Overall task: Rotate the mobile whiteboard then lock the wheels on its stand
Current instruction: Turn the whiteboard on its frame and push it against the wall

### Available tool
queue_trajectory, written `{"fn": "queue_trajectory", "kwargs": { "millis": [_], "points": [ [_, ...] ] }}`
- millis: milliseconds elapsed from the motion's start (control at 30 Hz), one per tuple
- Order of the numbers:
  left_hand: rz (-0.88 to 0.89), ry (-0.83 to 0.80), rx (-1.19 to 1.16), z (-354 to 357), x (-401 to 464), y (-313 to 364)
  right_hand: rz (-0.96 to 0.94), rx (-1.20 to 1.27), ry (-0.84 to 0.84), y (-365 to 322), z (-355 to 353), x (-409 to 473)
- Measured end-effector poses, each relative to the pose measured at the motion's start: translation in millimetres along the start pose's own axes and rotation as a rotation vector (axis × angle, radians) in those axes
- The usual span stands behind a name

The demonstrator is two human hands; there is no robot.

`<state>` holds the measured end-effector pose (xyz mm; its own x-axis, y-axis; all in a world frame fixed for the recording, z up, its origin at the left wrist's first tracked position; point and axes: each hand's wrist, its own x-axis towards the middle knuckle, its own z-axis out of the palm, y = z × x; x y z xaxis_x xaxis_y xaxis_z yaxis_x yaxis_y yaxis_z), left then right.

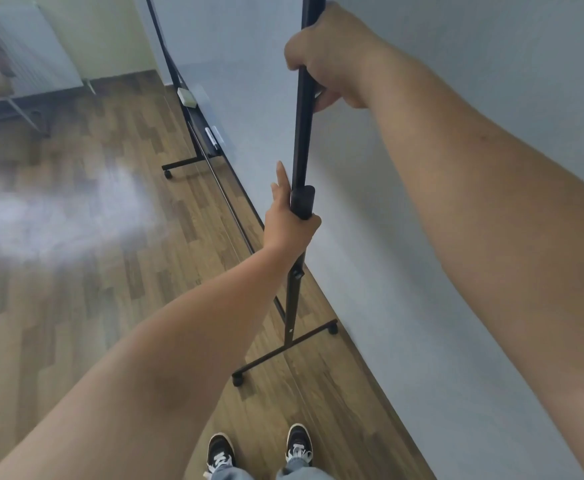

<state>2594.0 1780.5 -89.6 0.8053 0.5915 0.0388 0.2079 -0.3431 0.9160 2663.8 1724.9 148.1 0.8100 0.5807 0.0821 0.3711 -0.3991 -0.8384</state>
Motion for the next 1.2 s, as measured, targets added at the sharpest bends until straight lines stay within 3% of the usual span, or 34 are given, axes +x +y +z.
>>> {"fn": "queue_trajectory", "kwargs": {
  "millis": [733, 933, 1067, 1200],
  "points": [
    [0.022, -0.050, 0.026, -3, 55, -10, 0.041, -0.026, 0.026, 0, 10, 45],
    [0.113, -0.226, 0.120, -21, 48, -34, -0.167, -0.118, 0.186, 52, 42, 28],
    [0.023, -0.256, 0.155, -40, 25, -94, -0.067, 0.063, 0.356, 124, 89, -2],
    [-0.138, -0.215, 0.238, -60, -5, -196, 0.039, 0.126, 0.594, 196, 156, -34]
  ]
}}
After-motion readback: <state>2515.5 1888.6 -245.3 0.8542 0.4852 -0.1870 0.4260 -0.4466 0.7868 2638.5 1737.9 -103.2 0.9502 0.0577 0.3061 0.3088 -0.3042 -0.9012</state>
